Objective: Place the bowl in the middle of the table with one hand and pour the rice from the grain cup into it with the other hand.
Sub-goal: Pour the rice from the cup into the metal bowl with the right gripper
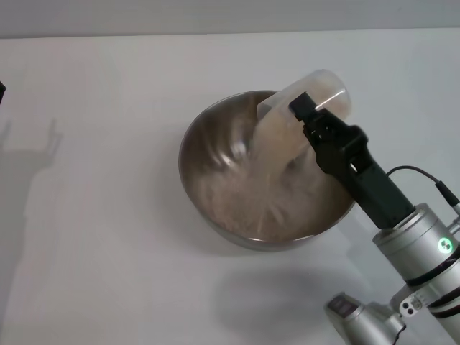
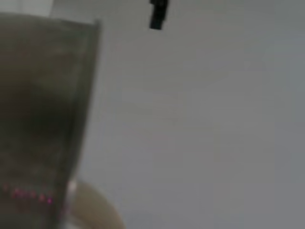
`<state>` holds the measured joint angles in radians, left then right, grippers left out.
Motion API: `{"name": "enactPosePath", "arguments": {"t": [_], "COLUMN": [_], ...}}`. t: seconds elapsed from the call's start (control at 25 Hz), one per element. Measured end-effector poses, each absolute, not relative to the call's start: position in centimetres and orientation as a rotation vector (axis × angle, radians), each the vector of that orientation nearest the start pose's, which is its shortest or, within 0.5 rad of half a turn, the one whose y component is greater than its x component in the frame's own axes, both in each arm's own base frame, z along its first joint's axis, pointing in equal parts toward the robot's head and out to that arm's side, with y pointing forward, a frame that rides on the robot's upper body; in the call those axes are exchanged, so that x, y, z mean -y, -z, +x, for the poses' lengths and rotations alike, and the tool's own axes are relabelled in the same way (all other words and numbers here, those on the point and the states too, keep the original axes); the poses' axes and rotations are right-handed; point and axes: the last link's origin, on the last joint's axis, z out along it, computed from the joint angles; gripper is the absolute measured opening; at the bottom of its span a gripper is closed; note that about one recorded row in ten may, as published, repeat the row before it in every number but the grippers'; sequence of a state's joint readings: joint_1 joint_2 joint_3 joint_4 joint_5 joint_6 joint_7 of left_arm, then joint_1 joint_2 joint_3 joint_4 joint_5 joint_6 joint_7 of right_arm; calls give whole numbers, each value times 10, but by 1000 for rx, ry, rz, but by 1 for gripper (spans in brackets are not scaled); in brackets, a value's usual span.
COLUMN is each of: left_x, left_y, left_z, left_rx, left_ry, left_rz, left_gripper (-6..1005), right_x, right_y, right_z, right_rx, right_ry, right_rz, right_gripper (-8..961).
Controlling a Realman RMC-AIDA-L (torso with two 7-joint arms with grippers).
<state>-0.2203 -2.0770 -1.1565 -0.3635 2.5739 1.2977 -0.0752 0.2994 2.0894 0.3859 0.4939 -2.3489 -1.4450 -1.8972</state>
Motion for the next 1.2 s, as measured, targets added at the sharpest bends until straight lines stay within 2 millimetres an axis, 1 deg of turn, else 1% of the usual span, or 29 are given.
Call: {"name": "enactPosePath", "arguments": {"t": [0.04, 0.2, 0.6, 0.92, 1.2], "left_x": [-290, -291, -292, -291, -291], "left_y": [-14, -14, -14, -14, -14], "left_z": [-330, -330, -329, -329, -329], "left_rx": [428, 433, 444, 446, 446], "left_ry": [786, 793, 809, 808, 808], "left_rz": [-1424, -1424, -1423, -1423, -1423], "left_gripper": [787, 787, 787, 788, 788], "right_x": [-245, -239, -237, -236, -236], "right_y": [87, 94, 102, 105, 104], "right_z": [222, 219, 216, 214, 213], "right_rx": [1292, 1403, 1535, 1596, 1595], "right_ry": [187, 279, 406, 438, 436], "right_rz": [-1220, -1144, -1037, -985, -982], "right_gripper": [12, 12, 11, 11, 12]}}
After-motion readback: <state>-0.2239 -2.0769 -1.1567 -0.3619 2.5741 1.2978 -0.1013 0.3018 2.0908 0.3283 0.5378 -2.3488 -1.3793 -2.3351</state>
